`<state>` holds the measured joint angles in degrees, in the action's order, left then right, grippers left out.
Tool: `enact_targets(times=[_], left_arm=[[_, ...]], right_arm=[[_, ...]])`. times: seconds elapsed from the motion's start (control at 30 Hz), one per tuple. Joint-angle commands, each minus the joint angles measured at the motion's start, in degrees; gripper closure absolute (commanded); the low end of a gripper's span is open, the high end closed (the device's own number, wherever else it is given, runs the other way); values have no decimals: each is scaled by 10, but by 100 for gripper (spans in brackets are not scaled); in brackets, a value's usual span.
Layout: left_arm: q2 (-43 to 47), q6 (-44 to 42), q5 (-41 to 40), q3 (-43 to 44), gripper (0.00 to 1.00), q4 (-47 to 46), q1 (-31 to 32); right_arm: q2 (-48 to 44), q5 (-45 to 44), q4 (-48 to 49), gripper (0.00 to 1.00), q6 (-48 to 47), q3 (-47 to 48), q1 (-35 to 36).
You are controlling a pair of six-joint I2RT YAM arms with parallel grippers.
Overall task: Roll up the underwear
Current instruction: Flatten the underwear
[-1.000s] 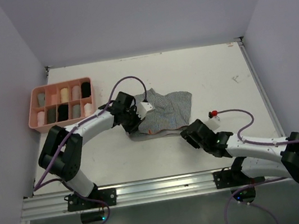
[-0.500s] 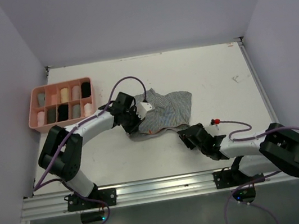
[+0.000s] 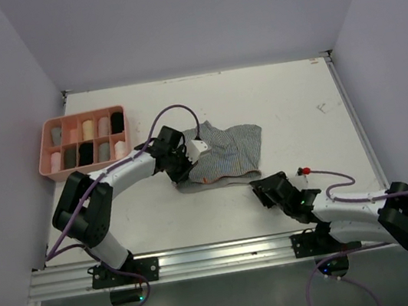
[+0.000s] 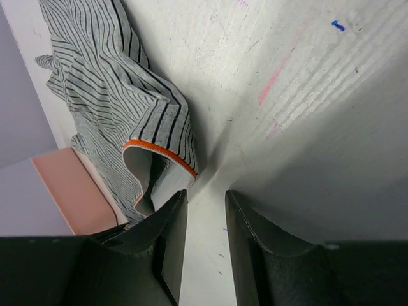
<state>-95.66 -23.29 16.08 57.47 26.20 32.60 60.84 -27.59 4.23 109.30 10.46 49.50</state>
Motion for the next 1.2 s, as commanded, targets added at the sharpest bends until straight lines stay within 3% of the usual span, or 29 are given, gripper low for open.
enact_targets(times=[0.0, 0.13, 0.33, 0.47, 0.57, 0.77, 1.17], left_arm=[[10, 3, 6, 0, 100, -16, -3], [14, -1, 6, -3, 100, -17, -3], [17, -4, 5, -4, 100, -13, -3], [25, -11, 2, -8, 100, -13, -3], [50, -25, 3, -17, 100, -16, -4], [120, -83, -10, -60, 100, -17, -17], [213, -191, -30, -200, 100, 9, -19]], right_arm=[[55, -19, 9, 64, 7, -5, 2], [101, -26, 57, 64, 13, 0, 3], [125, -32, 53, 69, 31, 11, 2], [126, -31, 16, 83, 43, 19, 2], [115, -40, -40, 100, 46, 27, 3], [52, -65, -152, 100, 44, 27, 1], [17, -84, -315, 100, -138, 112, 2]])
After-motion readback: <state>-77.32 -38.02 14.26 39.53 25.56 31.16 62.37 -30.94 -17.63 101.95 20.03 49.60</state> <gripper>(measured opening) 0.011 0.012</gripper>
